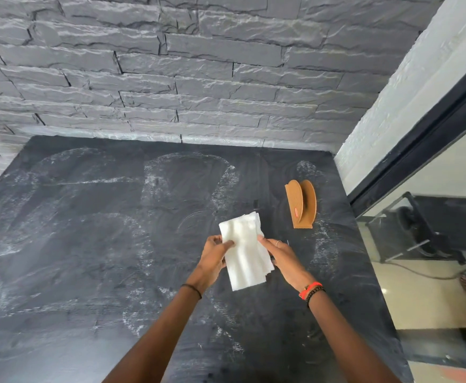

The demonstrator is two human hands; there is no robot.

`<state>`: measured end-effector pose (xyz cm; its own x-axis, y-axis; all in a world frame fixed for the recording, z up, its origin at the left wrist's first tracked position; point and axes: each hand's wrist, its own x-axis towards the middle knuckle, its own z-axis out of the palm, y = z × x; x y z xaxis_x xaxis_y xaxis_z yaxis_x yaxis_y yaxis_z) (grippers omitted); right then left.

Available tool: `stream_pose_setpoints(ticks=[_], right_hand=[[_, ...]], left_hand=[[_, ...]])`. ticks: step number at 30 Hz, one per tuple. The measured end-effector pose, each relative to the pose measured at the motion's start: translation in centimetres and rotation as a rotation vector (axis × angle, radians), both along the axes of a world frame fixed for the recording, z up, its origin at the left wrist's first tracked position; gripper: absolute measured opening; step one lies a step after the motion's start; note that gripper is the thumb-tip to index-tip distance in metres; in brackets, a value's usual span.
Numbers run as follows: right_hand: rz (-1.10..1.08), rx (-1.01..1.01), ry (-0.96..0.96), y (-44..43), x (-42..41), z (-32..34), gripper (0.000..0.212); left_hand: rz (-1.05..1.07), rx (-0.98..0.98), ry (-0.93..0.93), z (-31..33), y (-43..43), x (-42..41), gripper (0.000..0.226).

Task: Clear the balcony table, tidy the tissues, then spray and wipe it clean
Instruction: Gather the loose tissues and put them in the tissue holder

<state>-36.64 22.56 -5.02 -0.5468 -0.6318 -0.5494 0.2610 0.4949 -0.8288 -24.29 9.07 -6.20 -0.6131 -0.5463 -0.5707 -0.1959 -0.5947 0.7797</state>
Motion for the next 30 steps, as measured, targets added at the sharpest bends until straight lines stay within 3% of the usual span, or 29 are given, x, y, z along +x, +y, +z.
stream_pose_setpoints(ticks=[3, 6, 10, 14, 20, 23, 26, 30], right_hand=[[0.029, -0.142, -0.130, 0.8, -0.9, 1.8, 0.044], [-0.015, -0.201, -0.217, 1.3, -2.2, 3.4, 0.044], [-0.067, -0.216, -0.172, 2.2, -4.7, 5.3, 0.060], [-0.085, -0.175, -0.005, 3.2, -7.8, 7.2, 0.037], [-0.251, -0.048, 0.317, 3.2, -14.4, 7.8, 0.033], [-0.269, 0.052, 0.526, 2.2, -17.2, 8.1, 0.029], [-0.239, 0.183, 0.677, 0.9, -19.2, 7.6, 0.038], [-0.182, 0.299, 0.820, -0.8, -20.0, 6.9, 0.039]], left_hand=[[-0.048, 0.088, 0.046, 1.0, -0.5, -1.4, 0.038], [-0.202, 0.142, 0.121, 2.9, -0.3, -3.4, 0.040], [-0.314, 0.122, 0.157, 4.2, 0.0, -6.6, 0.046], [-0.314, 0.069, 0.156, 5.3, 0.5, -10.0, 0.042], [-0.196, -0.121, 0.021, 4.8, 0.8, -15.9, 0.011], [-0.169, -0.260, -0.083, 3.2, 0.4, -18.3, 0.014], [-0.191, -0.391, -0.171, 2.2, 0.3, -19.8, 0.023], [-0.222, -0.435, -0.200, 1.7, 0.8, -21.0, 0.027]])
